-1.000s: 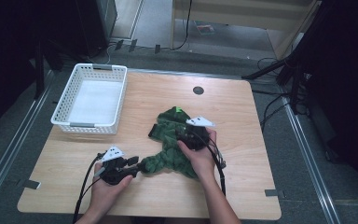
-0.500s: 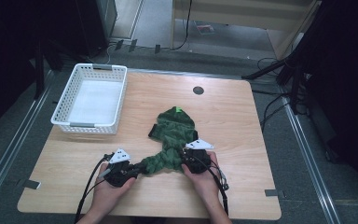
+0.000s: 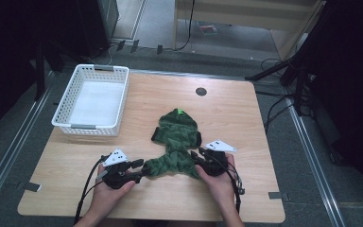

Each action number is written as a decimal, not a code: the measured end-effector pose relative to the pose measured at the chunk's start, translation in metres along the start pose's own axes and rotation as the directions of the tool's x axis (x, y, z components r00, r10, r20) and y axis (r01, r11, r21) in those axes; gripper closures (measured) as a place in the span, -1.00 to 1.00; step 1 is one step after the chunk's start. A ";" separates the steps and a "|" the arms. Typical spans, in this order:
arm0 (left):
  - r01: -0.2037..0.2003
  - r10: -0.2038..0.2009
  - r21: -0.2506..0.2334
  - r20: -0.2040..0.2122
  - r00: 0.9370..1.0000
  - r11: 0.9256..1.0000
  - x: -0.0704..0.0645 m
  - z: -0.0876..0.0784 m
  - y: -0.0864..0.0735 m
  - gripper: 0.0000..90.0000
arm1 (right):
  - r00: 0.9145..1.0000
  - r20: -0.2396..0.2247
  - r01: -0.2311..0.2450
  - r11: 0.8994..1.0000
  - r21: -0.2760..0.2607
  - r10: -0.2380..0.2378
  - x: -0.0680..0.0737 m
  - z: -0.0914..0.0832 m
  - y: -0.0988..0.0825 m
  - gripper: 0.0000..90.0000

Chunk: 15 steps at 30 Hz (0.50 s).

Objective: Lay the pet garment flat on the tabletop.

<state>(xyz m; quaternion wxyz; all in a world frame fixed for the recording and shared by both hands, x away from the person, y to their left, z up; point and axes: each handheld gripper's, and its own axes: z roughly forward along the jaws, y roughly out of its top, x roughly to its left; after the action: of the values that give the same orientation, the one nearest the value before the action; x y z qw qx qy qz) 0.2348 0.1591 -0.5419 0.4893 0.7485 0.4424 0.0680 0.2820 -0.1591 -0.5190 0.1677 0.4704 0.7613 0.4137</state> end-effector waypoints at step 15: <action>-0.039 0.037 0.086 0.025 0.999 0.995 -0.002 0.005 -0.005 0.44 | 0.998 0.058 -0.012 1.000 -0.006 0.012 -0.033 -0.041 -0.043 0.14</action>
<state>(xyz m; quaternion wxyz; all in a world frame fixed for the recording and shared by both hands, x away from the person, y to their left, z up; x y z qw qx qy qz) 0.2334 0.1551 -0.5479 0.4600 0.7782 0.4248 0.0495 0.2471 -0.2155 -0.5322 0.1887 0.4864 0.7520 0.4029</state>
